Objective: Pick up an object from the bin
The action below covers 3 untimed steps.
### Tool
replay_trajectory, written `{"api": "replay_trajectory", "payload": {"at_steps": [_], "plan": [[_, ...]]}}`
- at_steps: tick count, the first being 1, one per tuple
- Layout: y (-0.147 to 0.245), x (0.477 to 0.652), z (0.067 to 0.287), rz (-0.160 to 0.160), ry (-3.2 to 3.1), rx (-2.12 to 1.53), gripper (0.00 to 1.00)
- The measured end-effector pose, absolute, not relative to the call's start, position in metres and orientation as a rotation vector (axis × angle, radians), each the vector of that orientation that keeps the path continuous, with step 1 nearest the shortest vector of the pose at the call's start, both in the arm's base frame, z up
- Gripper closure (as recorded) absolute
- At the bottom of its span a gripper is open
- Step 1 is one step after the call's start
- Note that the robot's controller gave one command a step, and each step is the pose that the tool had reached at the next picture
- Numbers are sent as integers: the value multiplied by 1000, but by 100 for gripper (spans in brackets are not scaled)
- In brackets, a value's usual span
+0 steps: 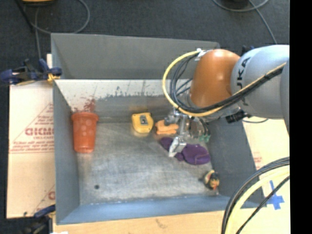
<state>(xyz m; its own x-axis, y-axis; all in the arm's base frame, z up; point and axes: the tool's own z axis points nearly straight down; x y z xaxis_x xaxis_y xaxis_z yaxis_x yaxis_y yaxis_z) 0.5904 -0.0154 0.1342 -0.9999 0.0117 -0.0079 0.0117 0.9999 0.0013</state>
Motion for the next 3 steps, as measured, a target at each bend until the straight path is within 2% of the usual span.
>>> {"api": "replay_trajectory", "payload": {"at_steps": [1,2,3], "plan": [[-34,584,107,4,3127,118,0],[-37,573,97,2,3131,220,0],[-80,545,81,14,3129,-61,100]]}}
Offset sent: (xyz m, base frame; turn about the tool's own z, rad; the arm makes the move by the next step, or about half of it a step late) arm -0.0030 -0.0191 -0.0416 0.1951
